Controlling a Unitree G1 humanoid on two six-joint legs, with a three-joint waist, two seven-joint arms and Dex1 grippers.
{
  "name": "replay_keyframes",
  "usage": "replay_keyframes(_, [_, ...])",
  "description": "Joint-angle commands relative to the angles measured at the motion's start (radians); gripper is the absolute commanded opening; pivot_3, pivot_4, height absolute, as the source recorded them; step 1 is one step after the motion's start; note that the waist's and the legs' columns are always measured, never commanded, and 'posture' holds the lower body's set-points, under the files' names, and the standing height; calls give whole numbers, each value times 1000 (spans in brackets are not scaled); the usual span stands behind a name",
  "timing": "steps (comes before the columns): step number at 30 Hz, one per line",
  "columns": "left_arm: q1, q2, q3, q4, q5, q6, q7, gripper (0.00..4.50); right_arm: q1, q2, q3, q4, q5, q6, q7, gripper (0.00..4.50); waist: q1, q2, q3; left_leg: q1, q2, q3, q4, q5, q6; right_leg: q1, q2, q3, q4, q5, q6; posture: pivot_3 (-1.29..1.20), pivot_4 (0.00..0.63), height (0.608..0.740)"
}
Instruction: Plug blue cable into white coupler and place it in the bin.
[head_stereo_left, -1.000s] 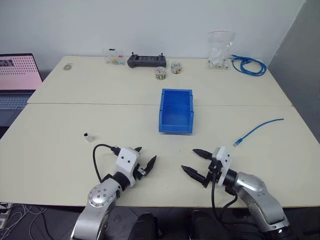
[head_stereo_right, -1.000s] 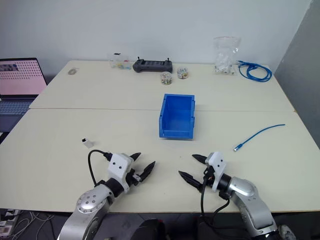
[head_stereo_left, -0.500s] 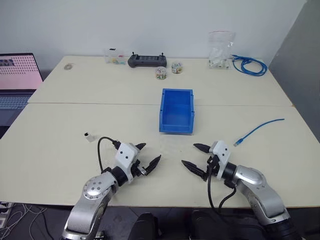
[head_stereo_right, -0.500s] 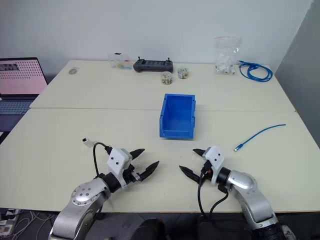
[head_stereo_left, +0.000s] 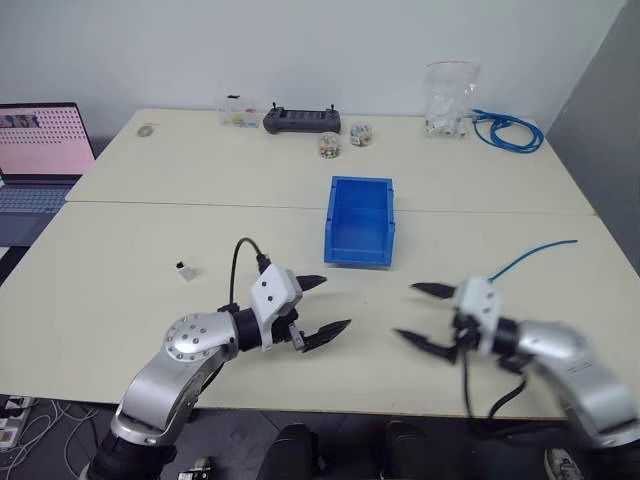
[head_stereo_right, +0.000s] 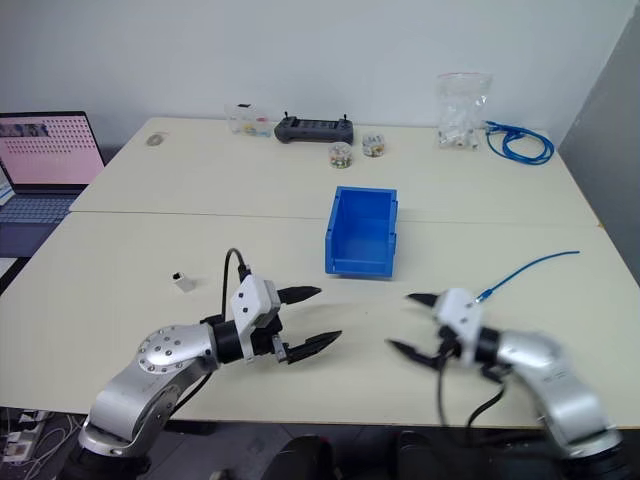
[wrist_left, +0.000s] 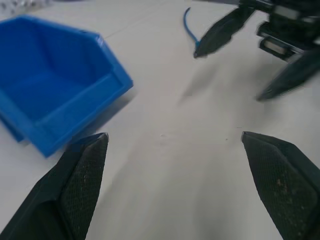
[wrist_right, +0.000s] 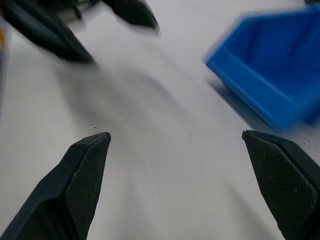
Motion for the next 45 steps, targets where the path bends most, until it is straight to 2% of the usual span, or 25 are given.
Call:
replay_keyframes(1, [-29,6,-67,-29,6,20,-23,4458,-76,-125,-26,169,-60,-121,135,4500,-5,-1,0,0,1,0,0,0,0,0,0,0,-1,0,0,0,150,740])
replay_keyframes(5, [-54,-4,-104,2,33,10,-22,4458,-198,-203,46,395,-148,-238,247,4500,-16,-2,1,1,4,0,-2,0,0,-1,1,0,1,1,-6,0,150,740])
replay_keyframes(9, [-80,-11,-126,35,62,-16,-25,4458,-358,-210,143,637,-262,-372,318,4500,-20,-1,2,3,3,1,-1,0,0,0,1,0,4,0,-5,0,150,740])
replay_keyframes(13, [-109,-16,-139,52,81,-28,-32,4458,-562,-164,237,898,-363,-487,370,4500,-27,-2,2,3,3,2,0,0,0,0,1,2,4,0,-4,0,150,740])
replay_keyframes(19, [-128,-30,-150,49,91,-21,-23,4458,-769,-70,316,1158,-443,-559,442,4500,-32,-2,2,4,3,2,-1,0,-1,0,1,2,4,2,-7,0,150,740])
replay_keyframes(23, [-118,-24,-152,49,97,-26,-21,4500,-836,-38,357,1263,-502,-594,459,3788,-29,-2,2,3,3,2,-1,0,-1,0,-1,2,5,2,-8,0,150,740])
replay_keyframes(27, [-115,-8,-147,50,105,-29,-25,4500,-879,-8,378,1323,-529,-572,499,2648,-29,-2,2,4,2,2,0,0,-1,1,-1,2,5,2,-7,0,150,740])
replay_keyframes(37, [-79,40,-133,49,120,-54,-42,4500,-886,40,353,1326,-505,-568,565,252,-36,-2,2,6,3,3,0,0,-1,1,-1,3,6,2,-8,0,150,740])
replay_keyframes(38, [-68,54,-131,50,125,-63,-47,4500,-880,42,350,1309,-496,-571,577,86,-36,-2,2,6,3,3,0,0,-1,1,0,3,6,2,-8,0,150,740])
replay_keyframes(41, [-25,107,-111,49,136,-89,-67,4500,-843,48,341,1203,-452,-562,637,74,-36,-2,2,7,3,2,-1,0,-1,1,0,3,6,2,-8,0,150,740])
replay_keyframes(45, [78,191,-40,46,133,-127,-88,4500,-714,50,344,848,-316,-371,712,71,-34,-2,2,6,4,2,-2,0,-1,0,0,2,6,2,-8,0,150,740])
